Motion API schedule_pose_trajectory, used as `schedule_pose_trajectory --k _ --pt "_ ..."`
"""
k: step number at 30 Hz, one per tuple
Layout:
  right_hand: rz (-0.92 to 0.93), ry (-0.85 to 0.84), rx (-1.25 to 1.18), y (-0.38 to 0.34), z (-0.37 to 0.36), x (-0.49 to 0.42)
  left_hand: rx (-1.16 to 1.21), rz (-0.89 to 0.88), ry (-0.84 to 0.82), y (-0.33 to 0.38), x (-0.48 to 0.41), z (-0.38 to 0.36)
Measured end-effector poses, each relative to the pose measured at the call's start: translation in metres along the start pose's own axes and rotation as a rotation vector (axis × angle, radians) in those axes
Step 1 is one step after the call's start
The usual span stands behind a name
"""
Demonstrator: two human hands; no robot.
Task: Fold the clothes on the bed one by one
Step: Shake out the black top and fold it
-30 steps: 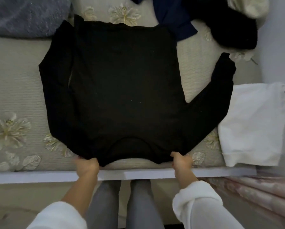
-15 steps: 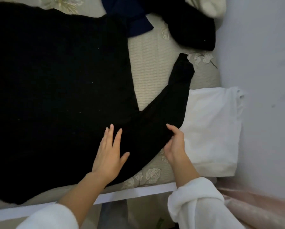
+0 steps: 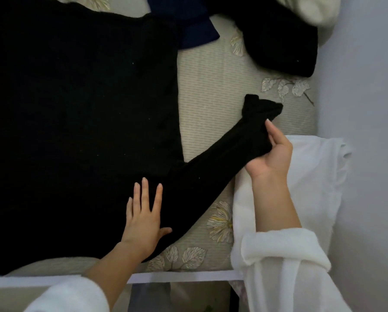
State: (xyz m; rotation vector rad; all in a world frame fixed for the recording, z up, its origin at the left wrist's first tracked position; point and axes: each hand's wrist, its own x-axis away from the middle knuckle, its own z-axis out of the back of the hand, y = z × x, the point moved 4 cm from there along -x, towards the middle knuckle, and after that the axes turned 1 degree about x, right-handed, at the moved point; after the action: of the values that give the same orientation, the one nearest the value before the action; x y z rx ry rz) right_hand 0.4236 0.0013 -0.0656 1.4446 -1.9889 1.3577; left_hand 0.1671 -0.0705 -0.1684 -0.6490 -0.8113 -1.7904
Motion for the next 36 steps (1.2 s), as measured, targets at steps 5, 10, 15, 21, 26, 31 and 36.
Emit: schedule_pose_trajectory --k 5,10,15,21,26,31,36 --pt "0.372 0.324 0.267 -0.011 -0.011 0.031 -0.012 -0.022 0.000 0.002 0.001 0.003" --pt "0.920 0.250 1.126 0.021 -0.092 0.042 0.000 -0.068 0.000 0.000 0.000 -0.002" --pt "0.873 -0.688 1.768 0.140 -0.160 0.041 -0.046 -0.091 0.032 -0.003 -0.003 -0.010" --pt "0.288 -1.013 2.232 0.215 -0.095 0.016 -0.183 -0.222 -0.046 -0.001 0.007 -0.021" --pt "0.520 -0.742 2.460 0.196 -0.025 0.009 -0.278 -0.435 -0.072 -0.002 0.026 -0.029" --pt "0.634 -0.664 2.553 0.181 0.009 0.011 -0.251 -0.573 -0.009 -0.011 0.037 -0.023" --pt "0.403 -0.007 2.282 0.154 0.040 0.016 -0.271 -0.718 -0.026 -0.035 0.045 -0.020"
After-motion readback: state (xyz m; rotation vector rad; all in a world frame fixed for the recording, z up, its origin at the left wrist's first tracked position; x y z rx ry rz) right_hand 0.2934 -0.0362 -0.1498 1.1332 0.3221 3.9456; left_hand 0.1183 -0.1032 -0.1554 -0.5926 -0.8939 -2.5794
